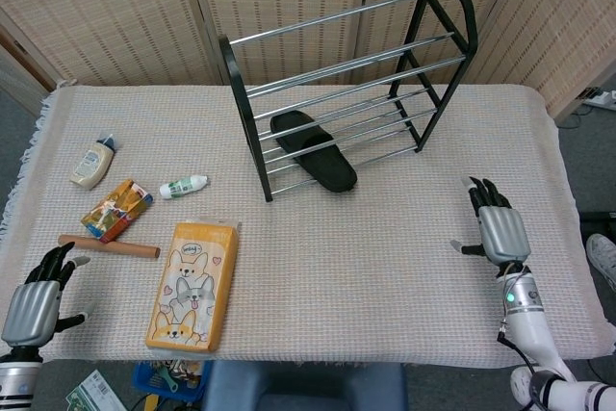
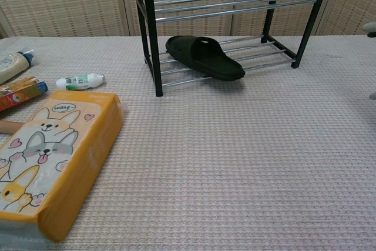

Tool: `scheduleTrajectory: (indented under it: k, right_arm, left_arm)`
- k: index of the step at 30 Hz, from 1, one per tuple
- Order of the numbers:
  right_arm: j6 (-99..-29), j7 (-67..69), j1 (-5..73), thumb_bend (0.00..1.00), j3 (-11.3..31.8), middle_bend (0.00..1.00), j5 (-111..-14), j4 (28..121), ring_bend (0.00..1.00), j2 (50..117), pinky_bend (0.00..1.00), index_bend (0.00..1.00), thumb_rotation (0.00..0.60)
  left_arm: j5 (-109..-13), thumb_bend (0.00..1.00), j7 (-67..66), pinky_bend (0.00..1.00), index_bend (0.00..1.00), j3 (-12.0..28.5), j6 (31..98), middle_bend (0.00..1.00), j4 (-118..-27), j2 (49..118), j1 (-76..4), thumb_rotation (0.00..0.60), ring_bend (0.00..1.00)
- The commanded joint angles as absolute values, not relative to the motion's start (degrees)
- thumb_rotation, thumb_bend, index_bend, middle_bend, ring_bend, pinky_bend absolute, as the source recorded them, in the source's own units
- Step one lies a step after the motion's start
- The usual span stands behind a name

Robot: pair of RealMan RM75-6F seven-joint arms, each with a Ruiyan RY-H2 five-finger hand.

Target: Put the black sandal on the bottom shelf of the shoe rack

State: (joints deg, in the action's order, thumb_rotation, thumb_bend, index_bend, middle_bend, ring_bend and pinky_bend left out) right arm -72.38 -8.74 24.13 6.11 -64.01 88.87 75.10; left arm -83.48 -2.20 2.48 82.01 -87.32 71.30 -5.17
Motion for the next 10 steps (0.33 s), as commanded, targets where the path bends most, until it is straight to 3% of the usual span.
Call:
scheduleTrajectory:
  k: [1, 10]
  right_arm:
    - [-76.59, -7.05, 19.88, 0.05, 3.86, 0.06, -67.31, 91.03, 0.0, 71.89, 0.17, 0.0, 0.6]
    - [-83.14, -2.74, 13.02, 0.05, 1.15, 0.09, -73.21, 91.33, 0.0, 69.51, 0.17, 0.0, 0.6]
  left_arm:
    - [-83.45, 0.24, -3.13, 0.25, 0.27, 2.78, 81.9, 0.1, -87.95, 71.56, -5.6, 0.6, 0.1]
    - [-83.08, 0.24, -5.45, 0.25, 0.27, 3.13, 81.79, 0.1, -89.63, 71.82, -6.22, 0.6, 0.1]
